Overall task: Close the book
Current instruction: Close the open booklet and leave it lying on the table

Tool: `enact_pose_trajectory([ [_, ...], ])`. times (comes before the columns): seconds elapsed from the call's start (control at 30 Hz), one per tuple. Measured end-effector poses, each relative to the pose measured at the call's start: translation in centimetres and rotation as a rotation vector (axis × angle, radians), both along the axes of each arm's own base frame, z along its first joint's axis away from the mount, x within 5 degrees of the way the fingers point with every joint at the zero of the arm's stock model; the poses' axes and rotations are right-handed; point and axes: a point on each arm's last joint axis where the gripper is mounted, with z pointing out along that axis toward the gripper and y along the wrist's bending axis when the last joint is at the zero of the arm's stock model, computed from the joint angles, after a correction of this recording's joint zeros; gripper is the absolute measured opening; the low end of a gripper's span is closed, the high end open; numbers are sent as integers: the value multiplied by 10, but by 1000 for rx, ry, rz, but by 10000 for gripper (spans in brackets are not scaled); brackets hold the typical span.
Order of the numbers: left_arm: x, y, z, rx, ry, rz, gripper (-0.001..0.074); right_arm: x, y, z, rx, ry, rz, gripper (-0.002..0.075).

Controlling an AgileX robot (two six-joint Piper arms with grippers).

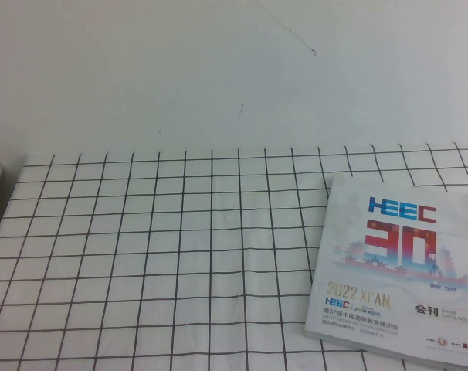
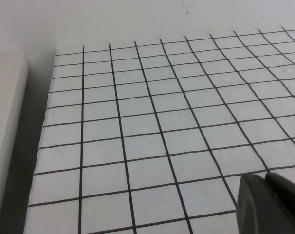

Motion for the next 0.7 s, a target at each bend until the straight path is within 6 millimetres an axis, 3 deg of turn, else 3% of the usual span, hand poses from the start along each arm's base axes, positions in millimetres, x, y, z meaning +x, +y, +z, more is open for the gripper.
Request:
enact_pose_trajectory([
  [0.3,0,0,0,0,1,0,-4,-7,-8,-47,73,-35,-144,-3],
  [0.7,0,0,0,2,1,-1,-4,-7,-9,-47,105,-38,-162,-3],
])
